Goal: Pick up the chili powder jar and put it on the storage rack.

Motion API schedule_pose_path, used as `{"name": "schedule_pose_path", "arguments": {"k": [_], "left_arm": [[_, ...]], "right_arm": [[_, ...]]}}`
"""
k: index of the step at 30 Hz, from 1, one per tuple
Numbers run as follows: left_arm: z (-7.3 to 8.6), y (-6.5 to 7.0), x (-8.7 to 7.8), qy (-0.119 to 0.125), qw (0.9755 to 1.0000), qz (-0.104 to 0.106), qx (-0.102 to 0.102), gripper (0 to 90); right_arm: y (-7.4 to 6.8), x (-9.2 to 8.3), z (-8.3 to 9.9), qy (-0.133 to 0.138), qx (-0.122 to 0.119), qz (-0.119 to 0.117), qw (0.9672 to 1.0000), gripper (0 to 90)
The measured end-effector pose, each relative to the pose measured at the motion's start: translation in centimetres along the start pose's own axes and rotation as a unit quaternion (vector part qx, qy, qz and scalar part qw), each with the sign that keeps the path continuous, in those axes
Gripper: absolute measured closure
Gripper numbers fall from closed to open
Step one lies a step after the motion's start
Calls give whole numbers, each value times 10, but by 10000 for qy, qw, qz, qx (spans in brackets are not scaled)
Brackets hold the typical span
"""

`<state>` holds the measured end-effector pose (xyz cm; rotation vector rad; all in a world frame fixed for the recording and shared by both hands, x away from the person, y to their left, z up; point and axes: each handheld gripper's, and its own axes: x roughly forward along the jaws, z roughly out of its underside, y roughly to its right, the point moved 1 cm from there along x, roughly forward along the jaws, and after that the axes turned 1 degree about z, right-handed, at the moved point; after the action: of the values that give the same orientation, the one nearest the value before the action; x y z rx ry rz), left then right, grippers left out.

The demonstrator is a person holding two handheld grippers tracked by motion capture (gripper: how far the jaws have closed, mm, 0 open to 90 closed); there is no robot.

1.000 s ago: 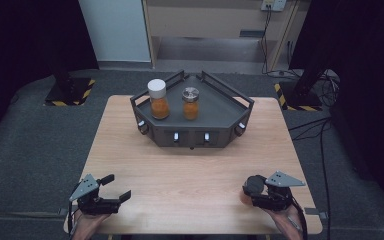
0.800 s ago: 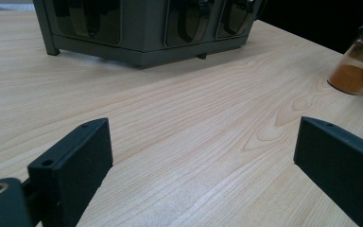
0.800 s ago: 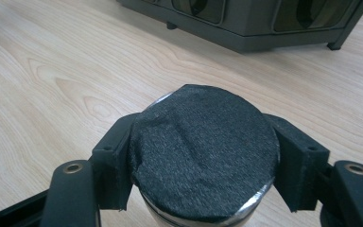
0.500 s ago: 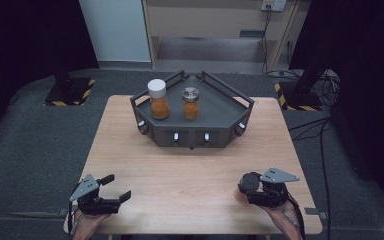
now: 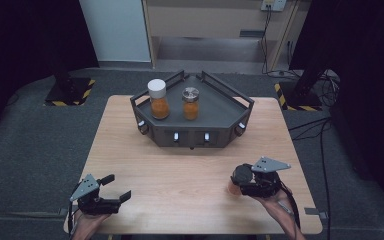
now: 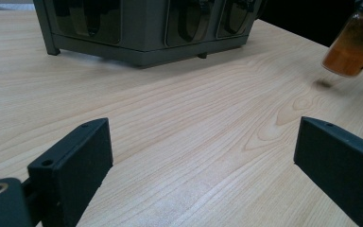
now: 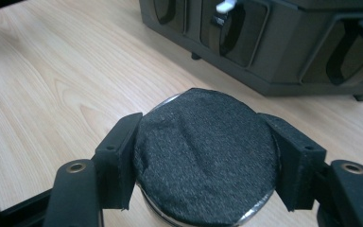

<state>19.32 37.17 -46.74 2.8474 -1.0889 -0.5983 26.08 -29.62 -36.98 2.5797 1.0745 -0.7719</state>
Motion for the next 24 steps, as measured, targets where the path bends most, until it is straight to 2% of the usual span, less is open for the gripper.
{"name": "schedule_pose_path", "arguments": {"k": [3, 12, 24], "left_arm": [[0, 0, 0, -1, 10000, 8, 3, 42], [0, 0, 0, -3, 10000, 4, 2, 42], [0, 0, 0, -13, 10000, 6, 4, 42]], "right_arm": [[1, 1, -11, -18, -80, -15, 10000, 348], [6, 2, -31, -25, -95, -72, 9999, 348], [13, -2, -73, -64, -179, 27, 9998, 349]]}}
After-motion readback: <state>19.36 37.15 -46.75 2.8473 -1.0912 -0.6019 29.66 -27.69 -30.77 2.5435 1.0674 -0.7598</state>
